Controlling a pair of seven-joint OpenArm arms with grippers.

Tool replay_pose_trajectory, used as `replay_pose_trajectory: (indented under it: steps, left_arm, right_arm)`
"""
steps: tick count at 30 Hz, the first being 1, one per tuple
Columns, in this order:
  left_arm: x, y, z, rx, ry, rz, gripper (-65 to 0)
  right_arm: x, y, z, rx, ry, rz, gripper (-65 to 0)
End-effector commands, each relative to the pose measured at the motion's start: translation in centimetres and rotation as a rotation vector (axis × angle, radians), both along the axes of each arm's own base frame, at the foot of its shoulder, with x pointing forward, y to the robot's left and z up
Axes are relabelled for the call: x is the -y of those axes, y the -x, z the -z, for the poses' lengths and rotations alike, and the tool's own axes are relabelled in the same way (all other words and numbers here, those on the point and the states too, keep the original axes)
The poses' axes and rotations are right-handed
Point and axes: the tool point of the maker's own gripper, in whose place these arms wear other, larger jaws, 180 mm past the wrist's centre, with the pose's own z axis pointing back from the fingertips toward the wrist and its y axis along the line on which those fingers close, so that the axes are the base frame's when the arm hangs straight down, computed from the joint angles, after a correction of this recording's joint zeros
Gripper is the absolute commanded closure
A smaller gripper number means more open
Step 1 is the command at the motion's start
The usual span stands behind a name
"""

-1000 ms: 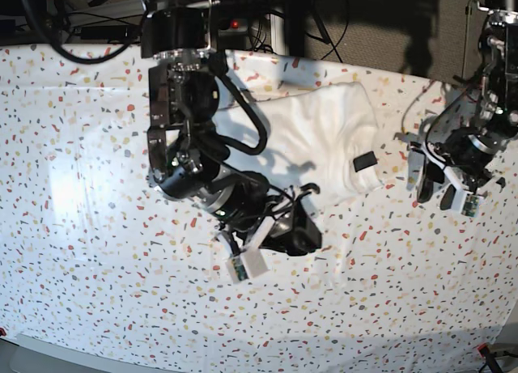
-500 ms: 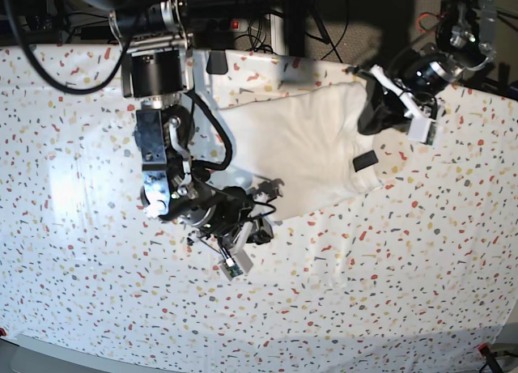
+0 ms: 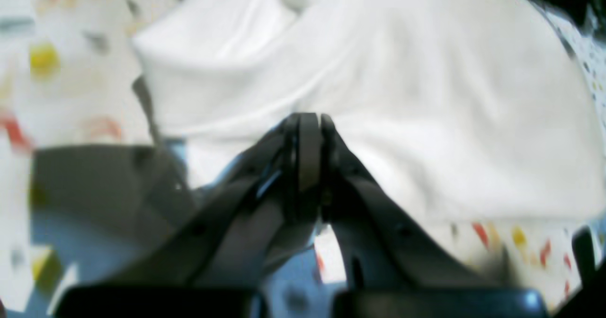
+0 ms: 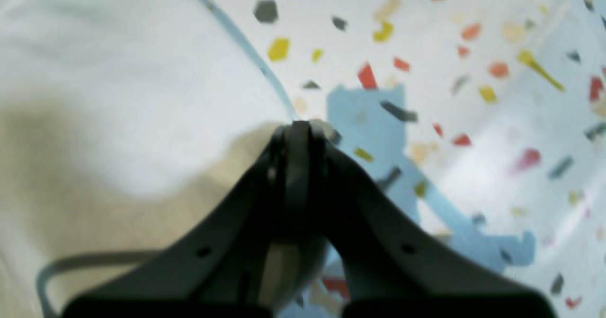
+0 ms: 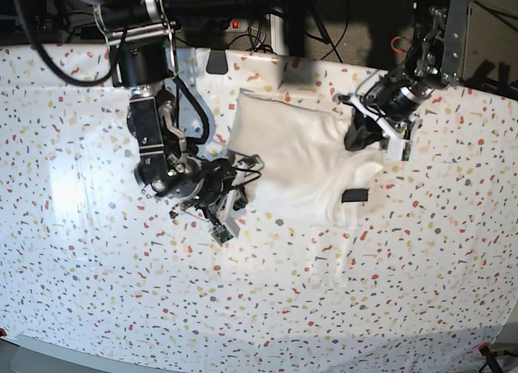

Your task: Fold the T-shirt properly

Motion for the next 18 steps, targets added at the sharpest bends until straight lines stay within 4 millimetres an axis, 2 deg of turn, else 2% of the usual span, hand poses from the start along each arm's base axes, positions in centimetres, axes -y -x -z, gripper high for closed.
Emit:
replay_pose_trajectory:
  steps: [1, 4, 7, 9, 11, 15, 18]
  left_arm:
    - [-1.1, -0.9, 0.7, -0.022, -0.062, -0.01, 0.0]
    - [-1.8, -3.6, 0.6, -0.013, -0.066, -0.029, 0.0]
    - [-2.3, -6.4, -0.5, 0.025, -0.065, -0.045, 0.0]
    - [-2.2, -8.3, -1.7, 0.057, -0.059, -0.049, 0.0]
    - [-1.2, -10.0, -3.0, 0.09, -0.036, -0.044, 0.0]
    - [0.4, -12.8, -5.8, 0.163, -0.047, -0.021, 0.0]
    - [0.4, -14.2, -7.9, 0.184, -0.071, 0.016, 0.0]
  right_arm:
    - [-0.6, -0.6, -1.6, 0.05, -0.022, -0.009, 0.0]
    - [-1.0, 1.3, -1.7, 0.064, -0.035, -0.015, 0.0]
    - [-1.7, 3.6, -1.9, 0.078, -0.063, -0.02, 0.0]
    - [-3.0, 4.9, -2.5, 0.097, -0.115, -0.02, 0.0]
    - [-4.4, 5.9, -3.0, 0.107, -0.17, -0.017, 0.0]
    - [-6.3, 6.7, -3.4, 0.118, -0.198, -0.014, 0.0]
    - [-6.3, 6.6, -4.5, 0.154, -0.186, -0.013, 0.0]
